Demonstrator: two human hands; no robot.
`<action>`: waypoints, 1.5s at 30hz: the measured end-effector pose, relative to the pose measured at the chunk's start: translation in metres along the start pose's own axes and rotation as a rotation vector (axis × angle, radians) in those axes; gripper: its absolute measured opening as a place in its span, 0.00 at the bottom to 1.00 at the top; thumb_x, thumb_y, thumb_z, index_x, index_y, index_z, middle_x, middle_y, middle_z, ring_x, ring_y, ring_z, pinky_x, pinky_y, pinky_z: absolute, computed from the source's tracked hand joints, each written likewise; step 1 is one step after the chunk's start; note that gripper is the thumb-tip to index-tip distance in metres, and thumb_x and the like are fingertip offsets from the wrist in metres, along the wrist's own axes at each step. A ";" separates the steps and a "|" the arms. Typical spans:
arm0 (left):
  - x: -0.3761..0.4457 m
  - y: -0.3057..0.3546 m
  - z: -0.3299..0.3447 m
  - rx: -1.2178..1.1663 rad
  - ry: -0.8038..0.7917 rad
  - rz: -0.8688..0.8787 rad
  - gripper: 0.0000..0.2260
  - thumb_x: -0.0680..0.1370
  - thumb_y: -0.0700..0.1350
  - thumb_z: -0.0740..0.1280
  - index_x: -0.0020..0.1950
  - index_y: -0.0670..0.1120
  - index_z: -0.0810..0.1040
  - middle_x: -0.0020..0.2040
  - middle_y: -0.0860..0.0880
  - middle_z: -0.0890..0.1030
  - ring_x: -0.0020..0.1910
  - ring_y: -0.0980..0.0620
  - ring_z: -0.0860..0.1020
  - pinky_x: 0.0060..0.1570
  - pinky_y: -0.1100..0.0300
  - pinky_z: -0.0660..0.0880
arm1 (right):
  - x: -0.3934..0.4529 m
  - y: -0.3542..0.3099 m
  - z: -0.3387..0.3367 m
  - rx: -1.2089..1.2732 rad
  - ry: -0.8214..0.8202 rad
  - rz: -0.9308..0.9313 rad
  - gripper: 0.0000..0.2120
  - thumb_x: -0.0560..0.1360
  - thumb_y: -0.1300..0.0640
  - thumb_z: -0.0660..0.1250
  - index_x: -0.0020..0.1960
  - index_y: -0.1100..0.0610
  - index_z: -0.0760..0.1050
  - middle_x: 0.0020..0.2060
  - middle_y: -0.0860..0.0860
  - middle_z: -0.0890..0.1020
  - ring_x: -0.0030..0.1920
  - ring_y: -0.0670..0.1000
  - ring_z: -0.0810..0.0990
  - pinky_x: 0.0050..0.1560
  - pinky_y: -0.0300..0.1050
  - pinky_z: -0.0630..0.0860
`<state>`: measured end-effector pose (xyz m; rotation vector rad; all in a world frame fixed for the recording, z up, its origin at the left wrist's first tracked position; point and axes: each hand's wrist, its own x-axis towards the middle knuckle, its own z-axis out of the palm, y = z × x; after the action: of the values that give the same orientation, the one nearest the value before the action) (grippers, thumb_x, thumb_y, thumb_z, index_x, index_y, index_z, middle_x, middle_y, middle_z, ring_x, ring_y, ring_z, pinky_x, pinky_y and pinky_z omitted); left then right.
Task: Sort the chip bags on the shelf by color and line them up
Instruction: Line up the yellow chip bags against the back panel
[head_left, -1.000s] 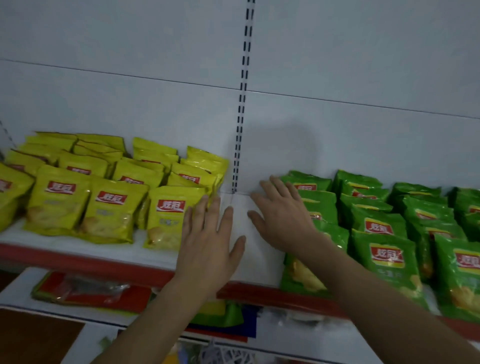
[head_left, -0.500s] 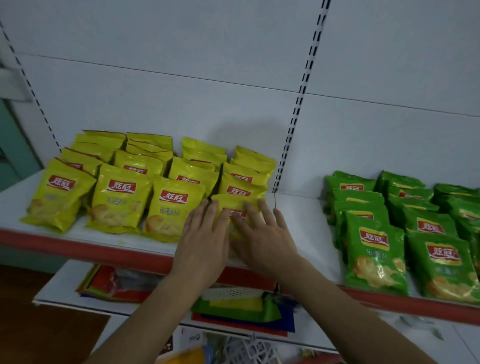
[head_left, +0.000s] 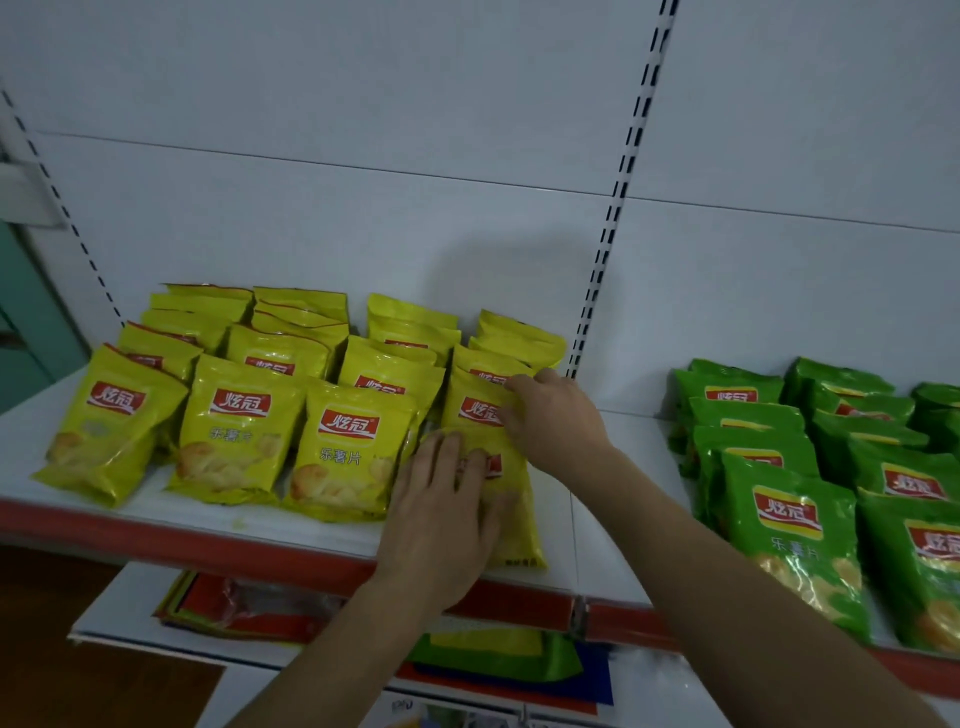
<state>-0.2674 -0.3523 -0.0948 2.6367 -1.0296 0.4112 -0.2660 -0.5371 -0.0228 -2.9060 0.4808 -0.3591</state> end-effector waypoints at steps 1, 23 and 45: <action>0.000 0.002 0.001 0.015 -0.009 0.015 0.31 0.85 0.67 0.49 0.78 0.49 0.72 0.80 0.43 0.69 0.81 0.40 0.62 0.76 0.39 0.66 | 0.004 0.000 0.002 0.012 -0.021 -0.016 0.20 0.83 0.47 0.63 0.75 0.47 0.74 0.59 0.56 0.78 0.61 0.62 0.76 0.58 0.55 0.78; 0.005 -0.001 0.009 -0.066 -0.075 0.078 0.30 0.86 0.62 0.44 0.85 0.52 0.58 0.86 0.45 0.56 0.85 0.41 0.51 0.80 0.37 0.56 | 0.014 0.014 -0.009 -0.029 0.078 0.096 0.24 0.83 0.45 0.65 0.77 0.51 0.72 0.68 0.56 0.76 0.67 0.62 0.73 0.65 0.59 0.76; 0.033 0.006 0.000 -0.034 -0.205 0.173 0.33 0.81 0.64 0.48 0.86 0.58 0.47 0.87 0.49 0.41 0.84 0.44 0.36 0.81 0.36 0.43 | 0.040 0.045 -0.020 0.068 0.015 -0.005 0.24 0.79 0.65 0.65 0.71 0.46 0.80 0.62 0.53 0.74 0.56 0.57 0.79 0.60 0.50 0.78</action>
<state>-0.2487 -0.3766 -0.0822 2.6099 -1.3222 0.1579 -0.2476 -0.5950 -0.0050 -2.8408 0.4549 -0.3898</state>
